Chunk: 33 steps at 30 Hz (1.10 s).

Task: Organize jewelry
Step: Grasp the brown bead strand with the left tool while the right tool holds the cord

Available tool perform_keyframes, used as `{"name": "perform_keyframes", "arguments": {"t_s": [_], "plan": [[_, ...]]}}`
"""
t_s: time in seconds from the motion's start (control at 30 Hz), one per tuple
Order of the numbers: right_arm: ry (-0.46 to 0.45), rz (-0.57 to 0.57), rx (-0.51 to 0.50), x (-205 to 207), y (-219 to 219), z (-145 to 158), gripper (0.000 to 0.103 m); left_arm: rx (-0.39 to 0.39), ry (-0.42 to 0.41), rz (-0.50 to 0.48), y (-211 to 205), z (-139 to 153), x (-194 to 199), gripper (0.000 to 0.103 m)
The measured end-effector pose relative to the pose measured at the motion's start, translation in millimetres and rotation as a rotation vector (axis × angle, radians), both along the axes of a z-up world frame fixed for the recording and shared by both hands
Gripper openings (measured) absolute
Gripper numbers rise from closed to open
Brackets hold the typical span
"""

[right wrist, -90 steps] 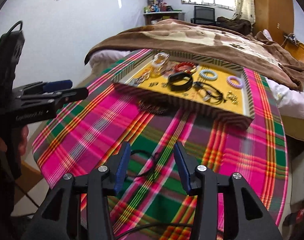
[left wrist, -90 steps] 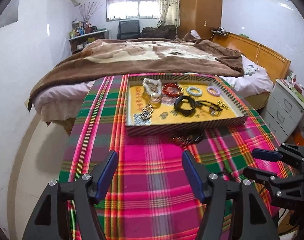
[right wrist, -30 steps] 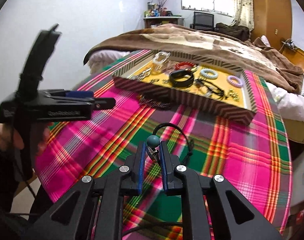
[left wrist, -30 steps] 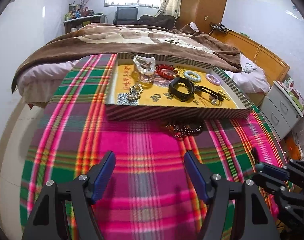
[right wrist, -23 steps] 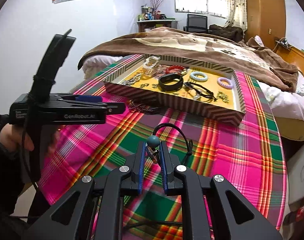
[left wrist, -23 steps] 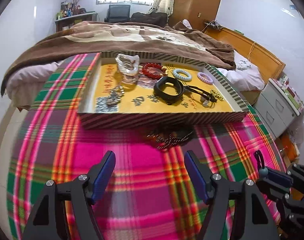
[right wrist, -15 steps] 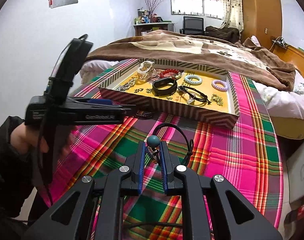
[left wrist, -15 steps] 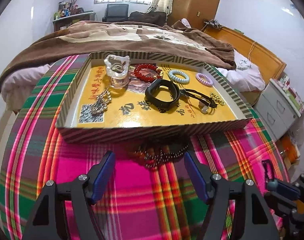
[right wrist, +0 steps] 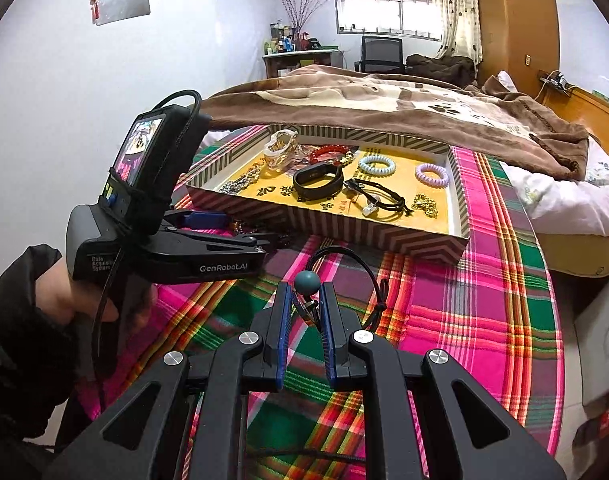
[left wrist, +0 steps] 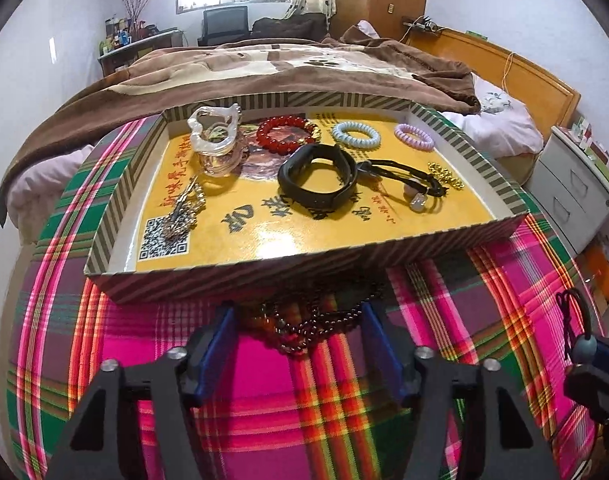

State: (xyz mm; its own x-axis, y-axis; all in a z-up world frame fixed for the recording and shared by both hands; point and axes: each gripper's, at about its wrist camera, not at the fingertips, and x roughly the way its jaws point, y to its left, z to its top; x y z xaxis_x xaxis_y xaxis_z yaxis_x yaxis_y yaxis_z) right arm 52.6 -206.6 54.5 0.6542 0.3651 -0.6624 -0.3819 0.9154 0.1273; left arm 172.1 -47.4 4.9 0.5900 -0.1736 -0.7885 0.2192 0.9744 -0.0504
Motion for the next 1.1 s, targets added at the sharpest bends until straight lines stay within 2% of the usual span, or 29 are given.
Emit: {"name": "perform_keyframes", "arguments": {"t_s": [0.07, 0.13, 0.17, 0.2, 0.3, 0.37, 0.5, 1.1], "plan": [[0.000, -0.001, 0.004, 1.3, -0.7, -0.1, 0.014, 0.000, -0.001, -0.009, -1.7, 0.2, -0.1, 0.056], [0.001, -0.001, 0.005, 1.1, -1.5, -0.8, 0.014, -0.001, -0.004, -0.014, -2.5, 1.0, -0.5, 0.046], [0.004, 0.000, 0.005, 1.8, -1.5, -1.5, 0.014, -0.003, -0.007, -0.019, -3.1, 1.4, -0.5, 0.035], [0.006, 0.001, 0.004, 2.0, -1.2, -2.2, 0.014, -0.003, -0.008, -0.021, -3.4, 1.9, -0.4, 0.029], [0.010, -0.001, 0.009, 4.9, -1.9, -4.1, 0.014, -0.010, -0.007, -0.030, -3.4, 2.2, -0.6, 0.026], [0.014, -0.002, 0.009, 5.7, -2.5, -5.6, 0.014, -0.019, -0.006, -0.035, -2.9, 2.4, -0.5, 0.018], [0.018, -0.005, 0.012, 6.6, -3.4, -6.5, 0.014, -0.035, -0.003, -0.042, -2.4, 3.1, -1.6, 0.015], [-0.001, -0.019, 0.019, 1.7, -4.3, -1.0, 0.014, -0.077, -0.028, -0.059, 3.7, 16.8, -19.8, 0.015]]}}
